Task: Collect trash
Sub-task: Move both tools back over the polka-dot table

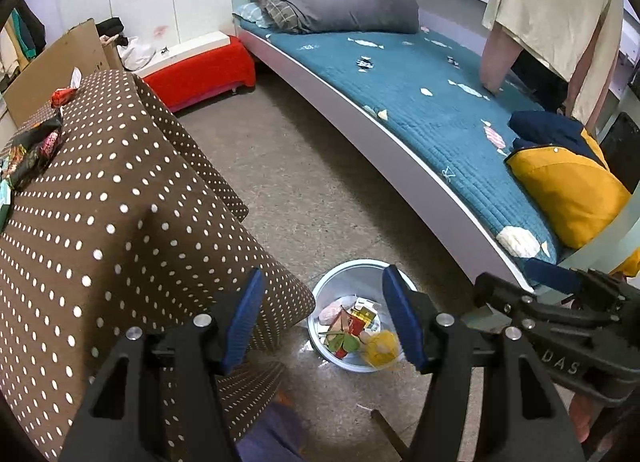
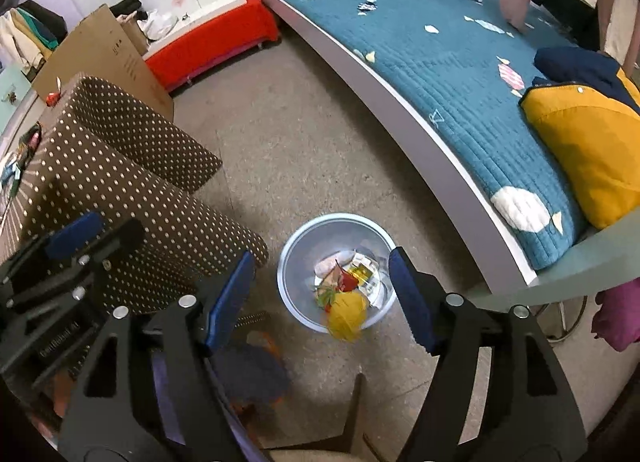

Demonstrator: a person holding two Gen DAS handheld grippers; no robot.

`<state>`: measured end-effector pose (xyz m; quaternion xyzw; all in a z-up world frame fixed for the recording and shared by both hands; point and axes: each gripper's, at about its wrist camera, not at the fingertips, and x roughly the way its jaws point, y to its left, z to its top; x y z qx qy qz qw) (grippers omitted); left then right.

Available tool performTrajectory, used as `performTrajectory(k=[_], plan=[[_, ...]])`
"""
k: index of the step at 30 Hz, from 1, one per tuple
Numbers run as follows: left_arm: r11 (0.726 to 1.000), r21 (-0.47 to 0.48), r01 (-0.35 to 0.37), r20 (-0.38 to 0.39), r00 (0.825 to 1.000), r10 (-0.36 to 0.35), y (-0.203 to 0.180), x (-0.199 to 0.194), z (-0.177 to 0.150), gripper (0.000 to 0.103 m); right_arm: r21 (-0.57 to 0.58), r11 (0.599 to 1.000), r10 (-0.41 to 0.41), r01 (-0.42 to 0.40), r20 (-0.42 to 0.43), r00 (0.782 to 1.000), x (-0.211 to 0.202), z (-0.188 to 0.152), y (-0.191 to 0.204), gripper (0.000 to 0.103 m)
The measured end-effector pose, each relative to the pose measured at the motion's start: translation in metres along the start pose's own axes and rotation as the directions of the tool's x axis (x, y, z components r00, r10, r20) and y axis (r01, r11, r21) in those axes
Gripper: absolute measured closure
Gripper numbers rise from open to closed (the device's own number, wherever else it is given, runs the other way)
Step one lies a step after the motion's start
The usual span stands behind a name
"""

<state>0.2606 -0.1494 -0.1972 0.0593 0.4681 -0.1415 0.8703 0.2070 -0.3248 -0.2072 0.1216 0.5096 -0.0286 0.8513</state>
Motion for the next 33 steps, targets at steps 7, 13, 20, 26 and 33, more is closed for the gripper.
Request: performTrajectory(k=[7, 13, 20, 26, 33], plan=[[1.0, 0.009, 0.014, 0.003, 1.0, -0.014, -0.005, -0.004, -0.002, 0.042, -0.006, 1.0, -0.017, 0.017, 0.006, 1.0, -0.01, -0.005, -0.003, 0.034], [0.999, 0.008, 0.054, 0.017, 0.998, -0.054, -0.006, -0.019, -0.002, 0.042, -0.004, 1.0, -0.022, 0.022, 0.044, 0.999, -0.028, -0.004, 0.0, 0.034], [0.997, 0.016, 0.073, 0.082, 0.994, -0.074, -0.007, -0.05, 0.0, 0.042, -0.007, 1.0, -0.012, 0.013, 0.116, 0.993, -0.058, -0.001, 0.006, 0.034], [0.997, 0.014, 0.071, 0.148, 0.986, -0.072, -0.001, -0.082, 0.002, 0.042, -0.025, 1.0, 0.003, 0.001, 0.179, 0.984, -0.085, 0.002, 0.018, 0.034], [0.999, -0.011, 0.041, 0.221, 0.975, -0.038, 0.014, -0.115, 0.0, 0.042, -0.064, 0.998, 0.036, -0.021, 0.24, 0.97, -0.112, 0.001, 0.04, 0.034]])
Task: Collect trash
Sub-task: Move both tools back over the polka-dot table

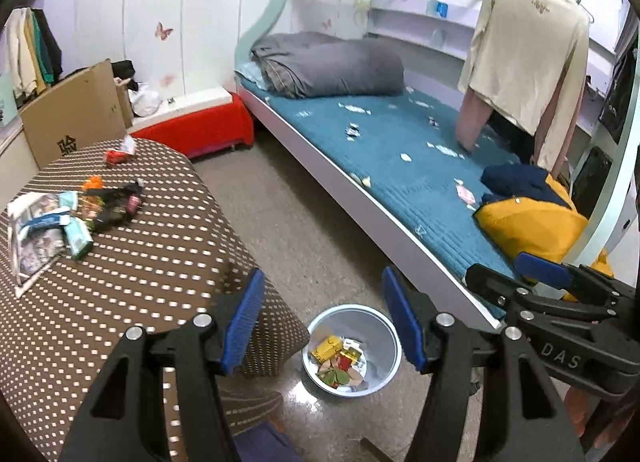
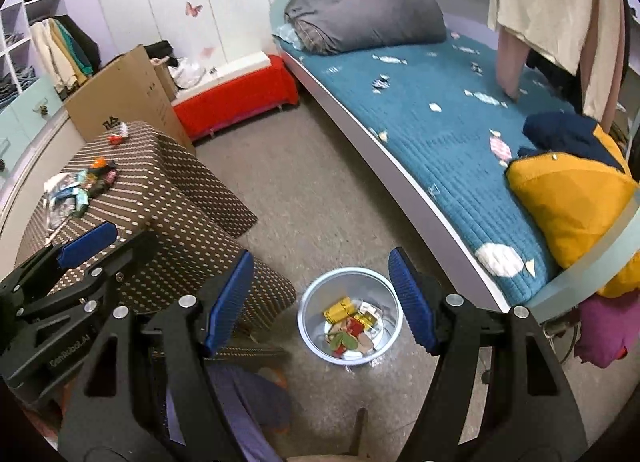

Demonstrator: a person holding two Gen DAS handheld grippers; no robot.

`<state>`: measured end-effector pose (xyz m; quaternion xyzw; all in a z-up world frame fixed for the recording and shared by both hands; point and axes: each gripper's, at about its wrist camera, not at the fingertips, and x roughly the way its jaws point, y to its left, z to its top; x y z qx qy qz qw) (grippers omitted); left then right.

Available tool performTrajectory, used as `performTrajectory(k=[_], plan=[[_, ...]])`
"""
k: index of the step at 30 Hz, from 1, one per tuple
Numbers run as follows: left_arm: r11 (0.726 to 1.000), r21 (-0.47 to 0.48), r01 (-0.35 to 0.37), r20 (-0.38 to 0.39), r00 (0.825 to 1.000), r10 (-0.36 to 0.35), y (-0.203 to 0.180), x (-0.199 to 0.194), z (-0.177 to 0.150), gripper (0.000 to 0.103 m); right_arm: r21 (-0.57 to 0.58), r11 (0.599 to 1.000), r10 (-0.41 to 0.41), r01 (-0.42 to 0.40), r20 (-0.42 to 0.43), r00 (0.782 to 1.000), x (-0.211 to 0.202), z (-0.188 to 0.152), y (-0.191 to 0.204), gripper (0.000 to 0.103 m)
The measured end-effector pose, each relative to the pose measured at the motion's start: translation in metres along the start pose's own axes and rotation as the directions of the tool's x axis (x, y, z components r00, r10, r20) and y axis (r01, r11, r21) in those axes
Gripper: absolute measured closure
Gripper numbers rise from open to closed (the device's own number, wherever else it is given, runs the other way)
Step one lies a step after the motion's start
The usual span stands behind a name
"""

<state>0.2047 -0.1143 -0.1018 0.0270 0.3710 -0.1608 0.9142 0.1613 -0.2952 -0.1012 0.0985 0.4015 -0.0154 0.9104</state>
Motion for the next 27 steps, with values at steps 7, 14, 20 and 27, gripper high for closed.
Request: performTrajectory(k=[7, 14, 20, 27], plan=[[0.998, -0.035, -0.048, 0.048, 0.998, 0.049, 0.029, -0.029, 0.003, 0.042, -0.057, 0.997, 0.048, -0.046, 0.039, 0.998, -0.016, 0.005, 0.036, 0.032], [0.99, -0.097, -0.104, 0.074, 0.991, 0.112, 0.069, -0.054, -0.001, 0.042, -0.14, 0.985, 0.11, -0.103, 0.043, 0.993, -0.018, 0.011, 0.084, 0.031], [0.974, -0.161, -0.163, 0.08, 0.981, 0.177, 0.113, -0.073, -0.006, 0.042, -0.221, 0.963, 0.164, -0.155, 0.024, 0.986, -0.012, 0.018, 0.129, 0.03], [0.937, -0.252, -0.241, 0.071, 0.961, 0.266, 0.172, -0.093, -0.014, 0.04, -0.334, 0.915, 0.233, -0.225, -0.015, 0.972, 0.001, 0.024, 0.191, 0.03]])
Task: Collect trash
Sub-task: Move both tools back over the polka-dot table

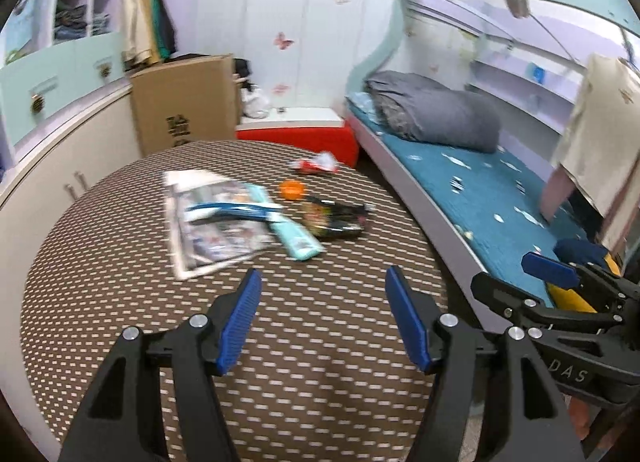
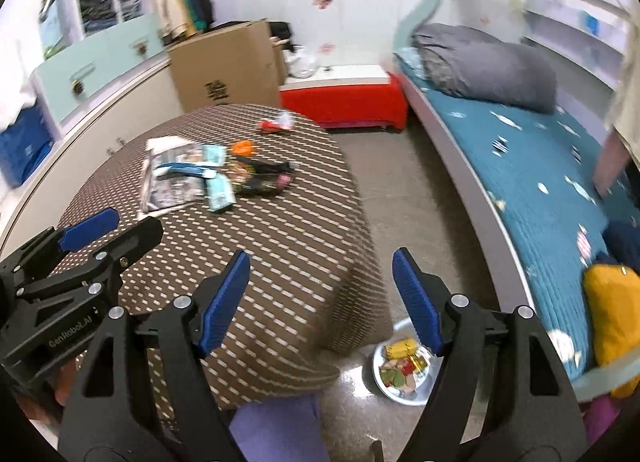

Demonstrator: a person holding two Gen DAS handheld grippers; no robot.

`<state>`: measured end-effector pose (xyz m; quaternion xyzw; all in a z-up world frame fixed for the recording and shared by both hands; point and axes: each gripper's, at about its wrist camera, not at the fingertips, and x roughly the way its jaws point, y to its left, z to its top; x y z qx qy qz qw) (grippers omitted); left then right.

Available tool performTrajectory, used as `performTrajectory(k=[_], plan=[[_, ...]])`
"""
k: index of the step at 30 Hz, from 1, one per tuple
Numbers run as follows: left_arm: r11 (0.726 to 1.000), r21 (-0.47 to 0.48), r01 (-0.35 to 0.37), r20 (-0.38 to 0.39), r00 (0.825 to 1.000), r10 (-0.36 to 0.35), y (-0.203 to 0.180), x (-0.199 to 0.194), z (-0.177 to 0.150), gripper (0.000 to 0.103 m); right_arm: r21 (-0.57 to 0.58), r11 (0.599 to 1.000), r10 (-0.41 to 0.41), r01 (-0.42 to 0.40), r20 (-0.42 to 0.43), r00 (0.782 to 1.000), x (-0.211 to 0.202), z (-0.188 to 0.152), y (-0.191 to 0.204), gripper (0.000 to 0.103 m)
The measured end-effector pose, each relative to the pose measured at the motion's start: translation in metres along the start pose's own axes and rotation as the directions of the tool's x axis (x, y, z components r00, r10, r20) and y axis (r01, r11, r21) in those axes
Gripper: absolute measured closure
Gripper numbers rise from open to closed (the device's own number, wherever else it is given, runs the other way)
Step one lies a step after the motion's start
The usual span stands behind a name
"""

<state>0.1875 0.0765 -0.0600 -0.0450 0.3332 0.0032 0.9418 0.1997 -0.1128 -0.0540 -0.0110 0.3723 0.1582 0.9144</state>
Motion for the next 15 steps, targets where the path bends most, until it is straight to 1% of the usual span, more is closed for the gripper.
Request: performTrajectory(k=[8, 12, 15], plan=[[0.99, -0.101, -0.094, -0.008, 0.996, 0.094, 0.073, 0.003, 0.009, 0.039, -0.11, 0.991, 0.076, -0.08, -0.035, 0.996, 0.04, 0.034, 0.056, 0.03], [0.981, -0.146, -0.127, -0.023, 0.992, 0.125, 0.106, 0.009, 0.012, 0.038, -0.167, 0.978, 0.112, -0.122, -0.067, 0.991, 0.066, 0.05, 0.083, 0.03], [0.975, -0.173, -0.141, -0.03, 0.99, 0.138, 0.127, 0.013, 0.013, 0.038, -0.204, 0.97, 0.121, -0.135, -0.078, 0.99, 0.084, 0.06, 0.099, 0.03]])
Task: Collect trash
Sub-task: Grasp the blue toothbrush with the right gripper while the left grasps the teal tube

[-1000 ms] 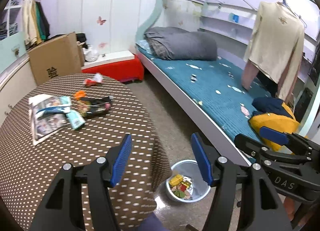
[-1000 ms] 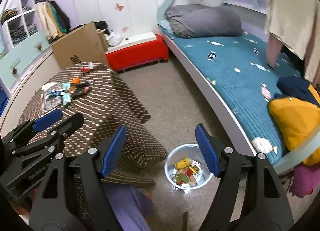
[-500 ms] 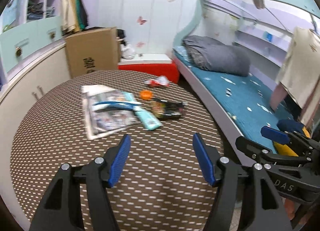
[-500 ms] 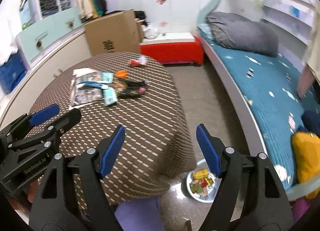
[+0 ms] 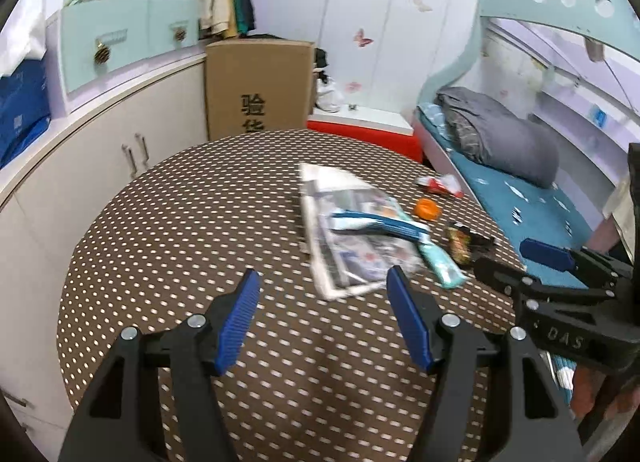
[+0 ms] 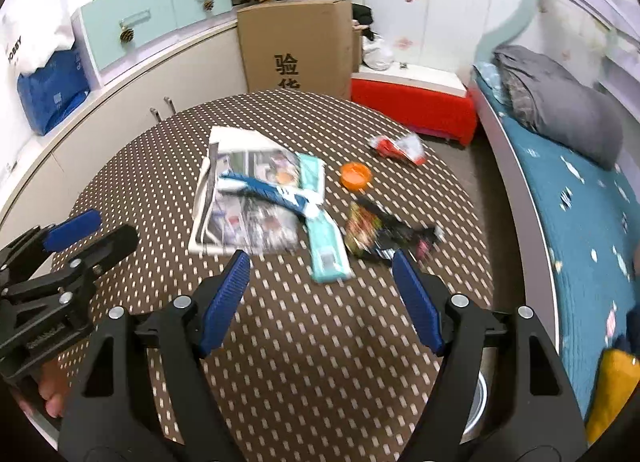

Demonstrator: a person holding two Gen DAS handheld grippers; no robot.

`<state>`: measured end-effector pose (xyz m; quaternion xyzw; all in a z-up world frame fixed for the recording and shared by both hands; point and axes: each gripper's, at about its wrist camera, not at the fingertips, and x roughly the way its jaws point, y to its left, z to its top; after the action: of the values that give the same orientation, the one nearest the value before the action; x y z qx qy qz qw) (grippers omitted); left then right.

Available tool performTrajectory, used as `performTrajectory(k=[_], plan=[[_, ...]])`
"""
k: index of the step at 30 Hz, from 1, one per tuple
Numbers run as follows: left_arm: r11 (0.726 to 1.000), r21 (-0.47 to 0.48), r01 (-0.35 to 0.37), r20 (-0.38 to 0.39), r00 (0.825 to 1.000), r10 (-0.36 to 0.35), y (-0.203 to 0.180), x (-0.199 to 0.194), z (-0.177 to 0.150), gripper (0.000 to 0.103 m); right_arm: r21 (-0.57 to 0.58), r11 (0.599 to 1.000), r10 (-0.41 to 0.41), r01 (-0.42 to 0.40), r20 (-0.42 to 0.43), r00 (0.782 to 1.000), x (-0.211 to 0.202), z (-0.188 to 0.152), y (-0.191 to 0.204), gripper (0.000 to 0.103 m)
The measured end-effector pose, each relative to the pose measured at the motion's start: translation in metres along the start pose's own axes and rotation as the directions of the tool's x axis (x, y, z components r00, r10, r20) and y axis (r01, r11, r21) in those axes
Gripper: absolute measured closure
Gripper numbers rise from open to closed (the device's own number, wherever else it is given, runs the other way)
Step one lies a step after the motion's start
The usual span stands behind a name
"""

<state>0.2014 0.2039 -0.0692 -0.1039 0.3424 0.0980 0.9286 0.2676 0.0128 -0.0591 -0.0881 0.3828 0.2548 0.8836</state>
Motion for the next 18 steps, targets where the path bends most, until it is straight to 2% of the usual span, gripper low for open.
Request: performTrajectory(k=[8, 12, 15, 16, 17, 18], plan=[[0.998, -0.051, -0.033, -0.029, 0.999, 0.031, 0.046, 0.029, 0.016, 0.037, -0.147, 0.988, 0.047, -0.056, -0.061, 0.997, 0.06, 0.03, 0.035, 0.03], [0.997, -0.065, -0.043, -0.046, 0.998, 0.04, 0.059, 0.042, 0.02, 0.036, -0.217, 0.976, 0.005, -0.025, -0.092, 0.996, 0.094, 0.038, 0.054, 0.035], [0.997, -0.065, -0.047, -0.067, 0.997, 0.042, 0.063, 0.053, 0.02, 0.036, -0.251, 0.968, -0.005, -0.024, -0.116, 0.993, 0.114, 0.041, 0.063, 0.052], [0.997, -0.067, -0.048, -0.074, 0.996, 0.043, 0.063, 0.056, 0.02, 0.036, -0.247, 0.969, 0.001, -0.029, -0.114, 0.993, 0.115, 0.042, 0.063, 0.068], [0.996, -0.07, -0.046, -0.081, 0.996, 0.04, 0.064, 0.058, 0.02, 0.036, -0.24, 0.97, 0.008, -0.035, -0.116, 0.993, 0.115, 0.043, 0.062, 0.076], [0.996, -0.072, -0.042, -0.086, 0.996, 0.036, 0.063, 0.061, 0.02, 0.036, -0.226, 0.973, 0.012, -0.039, -0.118, 0.993, 0.113, 0.045, 0.06, 0.088]])
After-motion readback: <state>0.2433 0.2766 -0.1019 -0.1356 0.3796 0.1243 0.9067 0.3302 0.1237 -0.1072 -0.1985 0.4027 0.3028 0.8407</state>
